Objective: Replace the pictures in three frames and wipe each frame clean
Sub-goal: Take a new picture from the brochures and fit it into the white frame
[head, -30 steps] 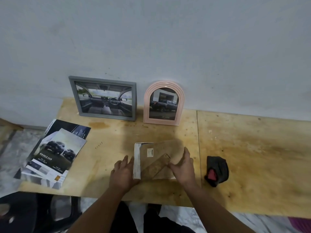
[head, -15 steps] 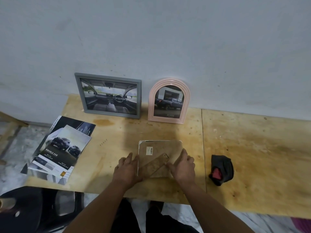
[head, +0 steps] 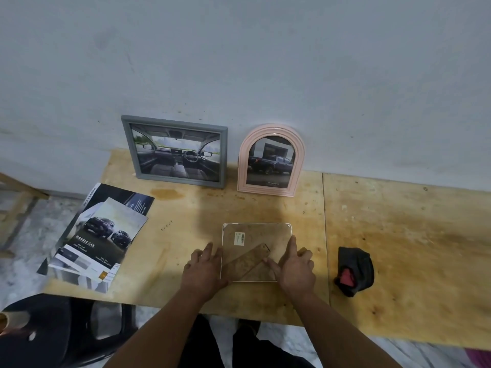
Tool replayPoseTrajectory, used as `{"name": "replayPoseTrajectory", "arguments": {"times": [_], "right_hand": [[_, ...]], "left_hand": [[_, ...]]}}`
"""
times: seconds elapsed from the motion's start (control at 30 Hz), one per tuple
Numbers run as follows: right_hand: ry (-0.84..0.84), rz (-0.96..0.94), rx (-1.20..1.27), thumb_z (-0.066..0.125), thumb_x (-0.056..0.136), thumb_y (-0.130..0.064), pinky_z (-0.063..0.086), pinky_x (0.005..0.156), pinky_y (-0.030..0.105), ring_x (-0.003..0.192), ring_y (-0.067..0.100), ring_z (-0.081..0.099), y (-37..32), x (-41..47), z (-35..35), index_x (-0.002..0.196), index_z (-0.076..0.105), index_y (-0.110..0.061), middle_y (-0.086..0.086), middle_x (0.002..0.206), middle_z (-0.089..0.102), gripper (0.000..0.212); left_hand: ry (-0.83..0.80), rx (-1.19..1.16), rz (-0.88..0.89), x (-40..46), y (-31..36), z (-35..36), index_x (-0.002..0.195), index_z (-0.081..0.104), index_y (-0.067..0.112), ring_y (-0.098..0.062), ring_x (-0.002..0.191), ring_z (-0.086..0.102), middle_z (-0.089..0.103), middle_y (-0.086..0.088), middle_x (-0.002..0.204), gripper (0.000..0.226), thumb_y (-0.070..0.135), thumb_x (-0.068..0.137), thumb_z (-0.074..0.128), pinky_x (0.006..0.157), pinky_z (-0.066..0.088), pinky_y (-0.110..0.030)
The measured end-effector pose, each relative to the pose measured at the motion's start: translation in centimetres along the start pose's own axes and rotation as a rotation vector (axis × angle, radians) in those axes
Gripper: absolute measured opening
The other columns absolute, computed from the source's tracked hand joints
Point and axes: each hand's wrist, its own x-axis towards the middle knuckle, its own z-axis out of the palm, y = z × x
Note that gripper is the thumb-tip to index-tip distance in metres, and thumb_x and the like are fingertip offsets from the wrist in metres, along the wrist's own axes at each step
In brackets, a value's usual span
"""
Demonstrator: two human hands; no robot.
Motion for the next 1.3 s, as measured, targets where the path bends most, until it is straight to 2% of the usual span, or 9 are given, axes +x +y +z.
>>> {"name": "replayPoseTrajectory", "arguments": {"times": [0.23,0.43,0.53,0.6,0.77,0.9,1.07,1.2,1.3], "right_hand": [[-0.015,-0.078,-0.136,0.033,0.089,-0.083,0.054,0.085,0.042,0.116,0.033,0.053,0.7,0.5,-0.1,0.161,-0.01,-0.03,0.017,0.14,0.036,0.099],[-0.069,-0.183,-0.233,0.029,0.097,-0.072,0.057,0.086,0.044,0.112,0.029,0.061,1.8,1.7,-1.0,0.162,-0.007,-0.026,0.013,0.142,0.041,0.088],[-0.057,-0.195,-0.32,0.031,0.099,-0.069,0.055,0.09,0.044,0.12,0.029,0.056,1.3,1.7,-1.6,0.163,0.0,-0.021,0.012,0.144,0.041,0.086],[-0.037,-0.207,-0.389,0.036,0.099,-0.068,0.049,0.099,0.046,0.13,0.032,0.045,0.8,1.7,-2.1,0.163,0.002,-0.019,0.014,0.15,0.033,0.087],[-0.14,-0.374,-0.432,0.041,0.105,-0.051,0.031,0.115,0.059,0.155,0.038,0.009,0.2,2.7,-2.2,0.162,-0.006,-0.031,0.004,0.171,-0.016,0.077],[-0.19,-0.402,-0.488,0.035,0.106,-0.05,0.027,0.115,0.061,0.155,0.034,0.012,0.2,3.6,-2.2,0.162,-0.004,-0.034,0.004,0.17,-0.021,0.071],[-0.235,-0.418,-0.595,0.043,0.104,-0.052,0.029,0.112,0.061,0.152,0.035,0.021,-0.2,4.1,-3.4,0.162,-0.005,-0.033,0.006,0.17,-0.019,0.078],[-0.304,-0.408,-0.645,0.057,0.098,-0.05,0.028,0.113,0.062,0.151,0.038,0.024,-1.0,4.6,-4.0,0.163,-0.004,-0.031,0.009,0.17,-0.018,0.091],[-0.314,-0.391,-0.698,0.061,0.099,-0.035,0.024,0.115,0.065,0.151,0.04,0.024,-1.8,4.7,-3.8,0.163,-0.003,-0.026,0.017,0.169,-0.015,0.091]], "left_hand": [[-0.009,0.015,0.007,0.0,0.0,-0.1,0.163,0.007,0.032,-0.034,0.155,0.009,0.0,0.0,0.172,0.096,0.067,0.09,0.059,0.121,0.031,-0.051],[-0.007,0.017,0.014,0.4,-0.6,-0.7,0.161,0.015,0.038,-0.034,0.152,0.014,0.006,0.004,0.169,0.101,0.077,0.079,0.06,0.117,0.035,-0.051],[-0.003,0.046,0.019,0.5,-0.9,-0.7,0.161,0.015,0.039,-0.033,0.152,0.017,0.009,0.004,0.169,0.103,0.083,0.077,0.055,0.116,0.035,-0.052],[0.022,0.054,0.02,0.5,-0.9,-0.6,0.16,0.017,0.039,-0.033,0.151,0.021,0.015,0.003,0.168,0.102,0.085,0.076,0.051,0.115,0.036,-0.051],[0.12,0.03,0.018,0.4,-0.6,-0.8,0.156,0.028,0.03,-0.028,0.143,0.035,0.03,0.001,0.161,0.101,0.086,0.073,0.04,0.11,0.042,-0.045],[0.098,-0.014,0.055,1.4,-0.6,-1.0,0.162,0.01,0.03,-0.028,0.153,0.018,0.006,0.0,0.171,0.106,0.07,0.081,0.065,0.118,0.035,-0.048],[-0.035,0.083,0.193,3.2,-0.6,-1.7,0.162,-0.012,0.032,-0.028,0.158,-0.009,-0.026,0.007,0.168,0.111,0.064,0.088,0.064,0.124,0.02,-0.048],[-0.1,0.15,0.245,4.6,-0.8,-2.3,0.16,-0.019,0.031,-0.027,0.156,-0.023,-0.037,0.01,0.163,0.118,0.062,0.087,0.067,0.128,0.009,-0.049],[-0.134,0.188,0.286,5.3,-0.8,-2.4,0.158,-0.024,0.031,-0.027,0.155,-0.025,-0.039,0.01,0.161,0.117,0.06,0.089,0.065,0.129,0.005,-0.05]]}}
